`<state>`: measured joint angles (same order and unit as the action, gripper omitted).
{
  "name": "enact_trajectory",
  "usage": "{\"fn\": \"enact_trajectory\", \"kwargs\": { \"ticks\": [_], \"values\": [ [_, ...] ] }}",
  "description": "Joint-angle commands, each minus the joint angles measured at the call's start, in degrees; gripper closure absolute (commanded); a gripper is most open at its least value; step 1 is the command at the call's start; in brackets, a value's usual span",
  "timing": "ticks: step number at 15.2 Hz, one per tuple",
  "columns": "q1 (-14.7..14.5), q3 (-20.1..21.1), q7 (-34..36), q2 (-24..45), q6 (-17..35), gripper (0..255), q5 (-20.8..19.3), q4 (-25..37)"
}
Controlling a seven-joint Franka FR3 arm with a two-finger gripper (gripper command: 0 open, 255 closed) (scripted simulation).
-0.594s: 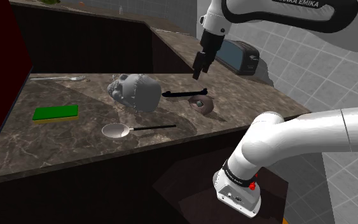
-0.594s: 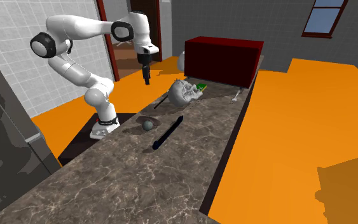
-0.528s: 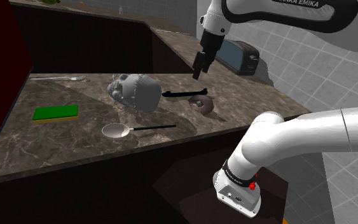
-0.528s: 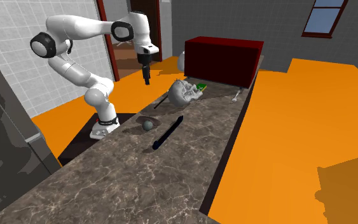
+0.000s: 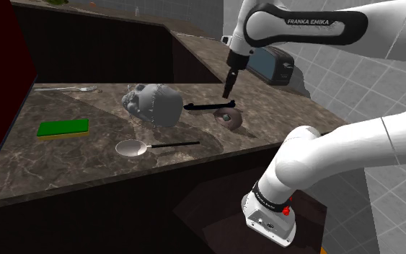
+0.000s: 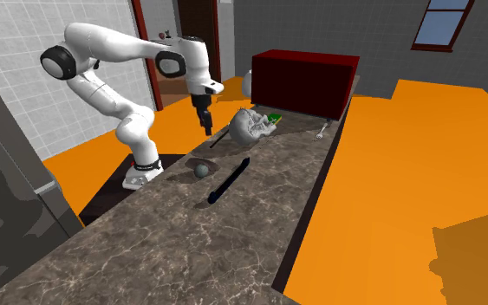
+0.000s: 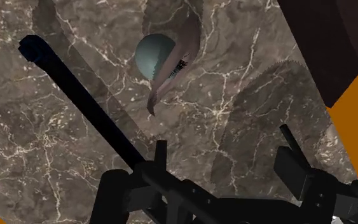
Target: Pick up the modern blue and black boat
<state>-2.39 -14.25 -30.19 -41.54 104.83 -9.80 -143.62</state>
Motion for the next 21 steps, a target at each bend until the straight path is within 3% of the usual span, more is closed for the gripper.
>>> {"fn": "enact_trajectory", "kwargs": {
  "ticks": [1, 8, 11, 14, 21],
  "values": [
    [-0.8, -3.3, -6.6, 2.5, 3.1, 0, -1.7, -0.2],
    [-5.6, -14.7, -28.8, 15.5, 14.6, 0, -3.9, 2.6],
    [-8.6, -19.4, -39.1, 22.7, 19.2, 0, -2.1, 5.3],
    [-11.7, -23.6, -50.5, 30.7, 23.3, 0, 2.2, 8.7],
    [-12.1, -24.5, -52.5, 34.2, 28.4, 0, 4.4, 6.5]
  ]
}}
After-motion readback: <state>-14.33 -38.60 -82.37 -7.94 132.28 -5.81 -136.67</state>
